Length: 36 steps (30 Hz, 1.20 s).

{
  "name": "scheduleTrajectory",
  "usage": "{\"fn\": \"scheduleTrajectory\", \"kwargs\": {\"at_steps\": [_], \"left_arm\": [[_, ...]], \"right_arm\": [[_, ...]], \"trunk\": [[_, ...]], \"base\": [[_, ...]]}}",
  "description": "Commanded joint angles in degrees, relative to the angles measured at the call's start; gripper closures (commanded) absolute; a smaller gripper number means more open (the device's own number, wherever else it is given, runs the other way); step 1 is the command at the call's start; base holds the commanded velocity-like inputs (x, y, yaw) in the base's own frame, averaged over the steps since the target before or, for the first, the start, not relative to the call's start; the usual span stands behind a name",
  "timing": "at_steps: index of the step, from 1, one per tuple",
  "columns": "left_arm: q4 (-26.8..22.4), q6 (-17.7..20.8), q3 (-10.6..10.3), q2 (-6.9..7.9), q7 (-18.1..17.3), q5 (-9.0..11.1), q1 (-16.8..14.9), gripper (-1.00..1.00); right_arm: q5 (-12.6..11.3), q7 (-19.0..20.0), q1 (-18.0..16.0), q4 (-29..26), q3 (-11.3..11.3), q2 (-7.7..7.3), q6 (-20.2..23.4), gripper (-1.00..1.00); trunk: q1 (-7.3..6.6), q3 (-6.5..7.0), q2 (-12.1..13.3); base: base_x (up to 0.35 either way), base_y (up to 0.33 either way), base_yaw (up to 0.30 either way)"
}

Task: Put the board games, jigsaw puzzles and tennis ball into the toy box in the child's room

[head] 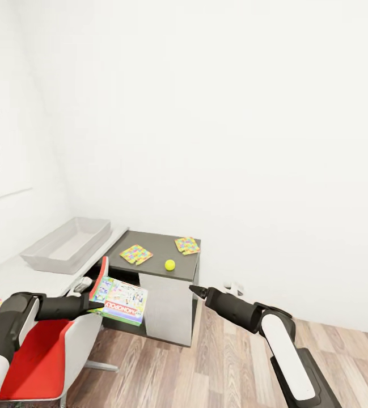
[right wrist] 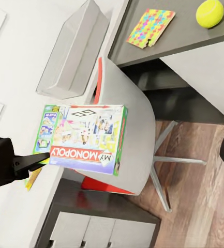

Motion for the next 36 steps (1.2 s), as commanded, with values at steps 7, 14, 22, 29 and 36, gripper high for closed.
{"fn": "scheduleTrajectory", "kwargs": {"at_steps": [7, 14, 22, 29, 36], "left_arm": [[0.0, 0.5, 0.1, -0.02, -0.4, -0.1, 0.0, 1.0], [0.0, 0.4, 0.1, -0.02, -0.4, -0.1, 0.0, 1.0], [0.0, 0.4, 0.1, -0.02, -0.4, -0.1, 0.0, 1.0], [0.0, 0.4, 0.1, -0.02, -0.4, -0.1, 0.0, 1.0], [0.0, 0.4, 0.1, -0.02, -0.4, -0.1, 0.0, 1.0]], "right_arm": [[-0.6, -0.6, 0.0, 0.0, 0.0, 0.02, 0.2, -1.0], [-0.6, -0.6, 0.0, 0.0, 0.1, 0.02, 0.2, -1.0], [-0.6, -0.6, 0.0, 0.0, 0.0, 0.02, 0.2, -1.0], [-0.5, -0.6, 0.0, 0.0, 0.0, 0.02, 0.2, -1.0], [-0.6, -0.6, 0.0, 0.0, 0.1, 0.02, 0.2, -1.0]], "trunk": [[0.04, -0.05, -0.1], [0.04, -0.05, -0.1], [0.04, -0.05, -0.1], [0.04, -0.05, -0.1], [0.04, -0.05, -0.1]], "base": [[0.17, 0.103, 0.289], [0.196, 0.113, 0.292], [0.213, 0.154, 0.292], [0.242, 0.13, 0.292], [0.267, 0.014, 0.292]]}}
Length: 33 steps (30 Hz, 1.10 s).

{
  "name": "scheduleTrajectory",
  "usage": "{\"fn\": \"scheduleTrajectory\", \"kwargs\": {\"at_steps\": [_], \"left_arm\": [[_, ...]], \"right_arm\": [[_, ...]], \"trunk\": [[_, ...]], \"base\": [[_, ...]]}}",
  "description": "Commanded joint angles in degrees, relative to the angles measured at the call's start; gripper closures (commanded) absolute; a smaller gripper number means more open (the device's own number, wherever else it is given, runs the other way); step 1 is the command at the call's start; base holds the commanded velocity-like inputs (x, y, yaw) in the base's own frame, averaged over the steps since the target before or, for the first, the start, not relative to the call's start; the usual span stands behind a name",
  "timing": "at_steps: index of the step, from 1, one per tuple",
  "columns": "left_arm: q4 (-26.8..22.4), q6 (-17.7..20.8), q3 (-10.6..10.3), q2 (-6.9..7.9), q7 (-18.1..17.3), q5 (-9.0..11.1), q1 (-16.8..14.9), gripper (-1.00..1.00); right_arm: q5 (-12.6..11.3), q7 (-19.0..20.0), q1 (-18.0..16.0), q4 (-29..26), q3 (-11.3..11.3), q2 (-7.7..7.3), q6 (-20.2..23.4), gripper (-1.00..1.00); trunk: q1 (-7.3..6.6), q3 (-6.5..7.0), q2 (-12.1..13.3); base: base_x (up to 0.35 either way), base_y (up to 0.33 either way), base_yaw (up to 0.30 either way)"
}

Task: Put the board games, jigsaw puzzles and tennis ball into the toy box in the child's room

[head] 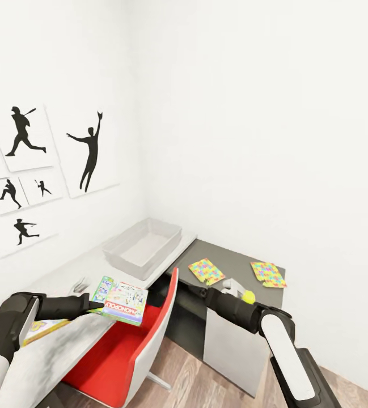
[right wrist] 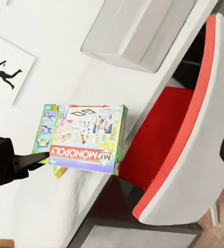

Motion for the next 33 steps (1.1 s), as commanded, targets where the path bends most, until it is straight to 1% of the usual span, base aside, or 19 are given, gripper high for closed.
{"fn": "scheduleTrajectory", "kwargs": {"at_steps": [1, 22, 24, 28, 33], "left_arm": [[0.0, 0.6, 0.1, -0.03, -0.4, 0.0, 0.0, 1.0], [0.0, 0.6, 0.1, -0.03, -0.4, 0.0, 0.0, 1.0], [0.0, 0.2, 0.1, -0.03, -0.4, 0.0, 0.0, 1.0], [0.0, -1.7, 0.1, -0.03, -0.4, 0.0, 0.0, 1.0], [0.0, -2.3, 0.1, -0.03, -0.4, 0.0, 0.0, 1.0]], "right_arm": [[-0.6, -0.6, 0.0, -0.1, 0.0, 0.01, 0.2, -1.0], [-0.6, -0.6, 0.0, -0.1, 0.0, 0.01, 0.1, -1.0], [-0.6, -0.6, 0.0, -0.1, 0.0, 0.01, 0.1, -1.0], [-0.6, -0.6, 0.0, -0.1, -0.1, 0.01, 0.1, -1.0], [-0.6, -0.6, 0.0, -0.1, -0.1, 0.01, 0.1, -1.0]], "trunk": [[0.05, -0.05, -0.1], [0.05, -0.05, -0.1], [0.05, -0.05, -0.1], [0.05, -0.05, -0.1], [0.05, -0.05, -0.1]], "base": [[0.269, 0.001, 0.292], [0.269, -0.004, 0.292], [0.269, -0.074, 0.292], [0.269, -0.122, 0.292], [0.267, -0.174, 0.292]]}}
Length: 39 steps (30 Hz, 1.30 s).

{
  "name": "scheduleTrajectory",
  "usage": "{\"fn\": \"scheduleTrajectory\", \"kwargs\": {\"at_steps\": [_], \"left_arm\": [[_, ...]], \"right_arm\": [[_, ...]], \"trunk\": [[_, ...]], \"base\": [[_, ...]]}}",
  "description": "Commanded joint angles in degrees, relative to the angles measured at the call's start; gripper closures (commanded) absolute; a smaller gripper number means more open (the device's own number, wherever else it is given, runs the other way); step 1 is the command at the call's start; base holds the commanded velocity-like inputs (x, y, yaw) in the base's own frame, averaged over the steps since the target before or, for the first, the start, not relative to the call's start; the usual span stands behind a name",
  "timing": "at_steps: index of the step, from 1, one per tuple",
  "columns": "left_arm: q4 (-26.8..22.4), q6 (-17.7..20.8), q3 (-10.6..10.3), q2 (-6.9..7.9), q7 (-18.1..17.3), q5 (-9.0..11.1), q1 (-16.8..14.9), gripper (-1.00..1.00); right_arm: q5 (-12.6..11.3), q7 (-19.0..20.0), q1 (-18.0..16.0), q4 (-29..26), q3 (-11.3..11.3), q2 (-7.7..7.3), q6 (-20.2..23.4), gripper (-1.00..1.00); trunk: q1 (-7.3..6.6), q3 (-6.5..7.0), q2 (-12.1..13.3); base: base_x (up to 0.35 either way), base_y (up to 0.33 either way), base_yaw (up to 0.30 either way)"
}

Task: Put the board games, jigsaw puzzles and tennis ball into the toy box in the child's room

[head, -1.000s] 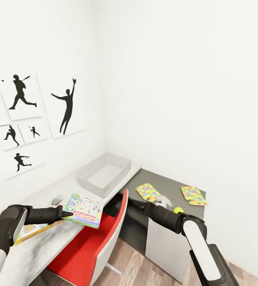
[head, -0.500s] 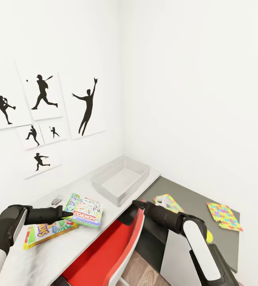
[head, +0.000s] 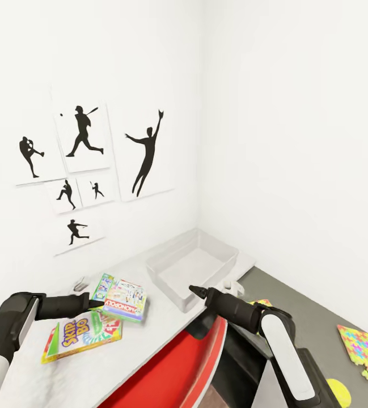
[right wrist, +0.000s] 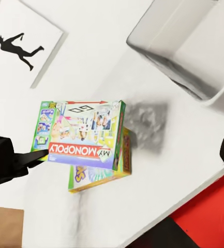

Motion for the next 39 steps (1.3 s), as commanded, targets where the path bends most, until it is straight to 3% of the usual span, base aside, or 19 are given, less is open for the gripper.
{"fn": "scheduleTrajectory", "kwargs": {"at_steps": [1, 12, 39], "left_arm": [[0.0, 0.5, 0.1, -0.03, -0.4, -0.2, 0.0, 1.0], [0.0, 0.4, 0.1, -0.03, -0.4, -0.2, 0.0, 1.0], [0.0, 0.4, 0.2, -0.03, -0.5, -0.2, 0.0, 1.0]], "right_arm": [[-0.6, -0.6, 0.0, -0.1, 0.0, 0.0, 0.1, -1.0], [-0.6, -0.6, 0.0, -0.1, 0.0, -0.01, 0.1, -1.0], [-0.6, -0.6, 0.0, -0.1, 0.0, -0.03, 0.1, -1.0]], "trunk": [[0.05, -0.05, -0.1], [0.05, -0.05, -0.1], [0.05, -0.05, -0.1]], "base": [[0.26, -0.206, 0.292], [0.194, -0.228, 0.157], [0.007, -0.054, 0.021]]}}
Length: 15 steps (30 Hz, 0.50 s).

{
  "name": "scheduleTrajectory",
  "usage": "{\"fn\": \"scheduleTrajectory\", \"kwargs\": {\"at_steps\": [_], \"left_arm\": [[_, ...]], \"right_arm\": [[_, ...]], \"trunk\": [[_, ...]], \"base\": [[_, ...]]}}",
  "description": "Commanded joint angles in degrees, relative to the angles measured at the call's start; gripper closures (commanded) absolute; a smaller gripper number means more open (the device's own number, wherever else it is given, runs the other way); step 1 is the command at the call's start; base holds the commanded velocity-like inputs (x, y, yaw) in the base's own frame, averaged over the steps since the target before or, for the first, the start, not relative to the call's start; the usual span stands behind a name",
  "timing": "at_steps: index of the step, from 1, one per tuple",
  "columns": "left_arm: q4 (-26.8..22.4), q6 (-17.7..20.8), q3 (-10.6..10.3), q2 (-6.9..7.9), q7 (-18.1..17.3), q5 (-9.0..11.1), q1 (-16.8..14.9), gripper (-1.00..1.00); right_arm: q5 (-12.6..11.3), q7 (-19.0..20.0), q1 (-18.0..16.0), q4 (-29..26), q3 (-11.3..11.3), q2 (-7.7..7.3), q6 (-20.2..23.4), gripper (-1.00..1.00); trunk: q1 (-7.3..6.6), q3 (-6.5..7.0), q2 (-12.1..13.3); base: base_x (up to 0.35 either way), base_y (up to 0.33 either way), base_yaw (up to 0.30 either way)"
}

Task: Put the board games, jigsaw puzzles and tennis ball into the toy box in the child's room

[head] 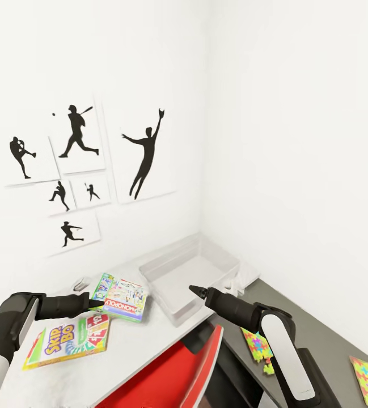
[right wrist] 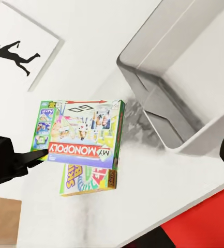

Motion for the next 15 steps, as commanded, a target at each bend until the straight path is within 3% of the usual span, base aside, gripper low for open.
{"fn": "scheduleTrajectory", "kwargs": {"at_steps": [1, 15], "left_arm": [[0.0, 0.4, 0.1, -0.02, -0.4, -0.3, 0.0, 1.0], [0.0, 0.4, 0.1, -0.02, -0.4, -0.3, 0.0, 1.0]], "right_arm": [[-0.6, -0.6, 0.0, -0.1, 0.0, 0.0, 0.1, -1.0], [-0.6, -0.6, 0.0, -0.1, 0.0, 0.02, 0.1, -1.0]], "trunk": [[0.03, -0.05, -0.1], [0.03, -0.05, -0.1]], "base": [[0.0, -0.016, 0.224], [0.028, -0.006, 0.281]]}}
